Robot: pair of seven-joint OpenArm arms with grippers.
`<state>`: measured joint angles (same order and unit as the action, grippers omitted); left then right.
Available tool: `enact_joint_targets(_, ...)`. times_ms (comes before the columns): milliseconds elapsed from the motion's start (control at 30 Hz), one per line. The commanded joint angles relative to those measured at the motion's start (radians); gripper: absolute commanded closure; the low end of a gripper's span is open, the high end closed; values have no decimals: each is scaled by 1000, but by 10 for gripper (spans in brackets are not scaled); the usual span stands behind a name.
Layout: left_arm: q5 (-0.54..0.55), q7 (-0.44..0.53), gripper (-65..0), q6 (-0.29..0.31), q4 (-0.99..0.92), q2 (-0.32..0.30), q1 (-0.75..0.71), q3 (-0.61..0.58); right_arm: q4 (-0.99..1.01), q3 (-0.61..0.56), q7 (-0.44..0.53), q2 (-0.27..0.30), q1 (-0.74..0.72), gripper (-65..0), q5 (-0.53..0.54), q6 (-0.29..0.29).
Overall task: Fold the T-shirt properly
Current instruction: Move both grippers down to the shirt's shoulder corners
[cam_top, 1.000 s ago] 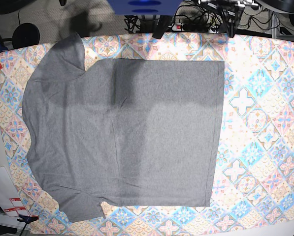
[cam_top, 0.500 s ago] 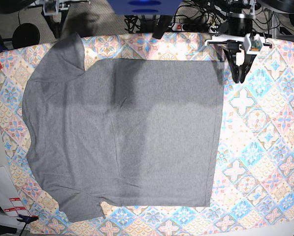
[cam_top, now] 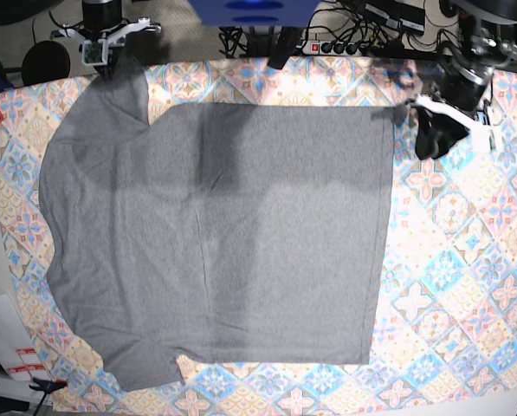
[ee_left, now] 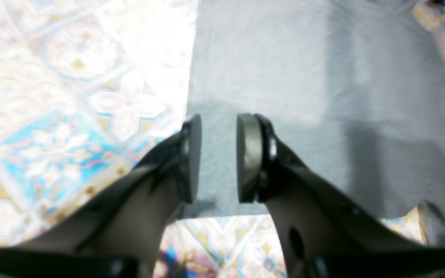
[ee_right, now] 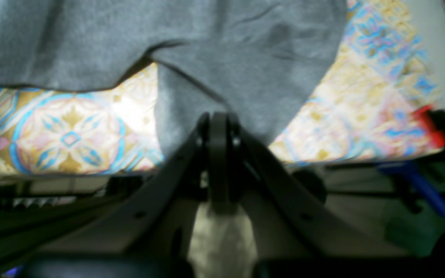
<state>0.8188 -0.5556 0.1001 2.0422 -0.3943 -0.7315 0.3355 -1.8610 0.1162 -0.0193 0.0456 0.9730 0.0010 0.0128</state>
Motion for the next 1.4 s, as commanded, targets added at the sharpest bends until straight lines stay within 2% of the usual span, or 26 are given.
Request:
enact_joint_targets(0,30,-57,-154,3,13,-15,8,26,-18,4,11,7,10,0,1,-9)
enact_joint_targets(133,41,-263,-153,3,-19,-16,103,46,-18,-2,-26,24,-7,-17,1,-9)
enact_joint_targets(233,41,-357,-153,3,-64,-16,134,46,-18,-2,-32,24,-9,-88,1,-9)
enact_joint_targets(333,43,-409,-153,3,-125,-19,155,47,-18,0,-32,24,-9,-179,1,-7)
enact_joint_targets(433,41,-421,-153,5,-206,-22,165,41,-18,0,-26,24,-9,-241,1,-7)
enact_joint_targets(533,33,-418,-154,7,-306,-22,197,40,-18,1,-24,24,-13,-250,1,-7)
enact_joint_targets(767,-86,-421,-154,186,-472,-15,286,27,-16,0,-31,24,-30,-254,1,-7)
enact_joint_targets(933,-120,-419,-154,278,-625,-15,366,-79,-16,0,-31,26,-30,-255,1,-7)
enact_joint_targets(1267,-125,-416,-154,375,-688,13,438,-183,-16,7,-24,26,-29,-255,1,-7)
enact_joint_targets(1367,-118,-416,-154,376,-690,15,442,-209,-9,10,-31,26,-32,-256,6,-7)
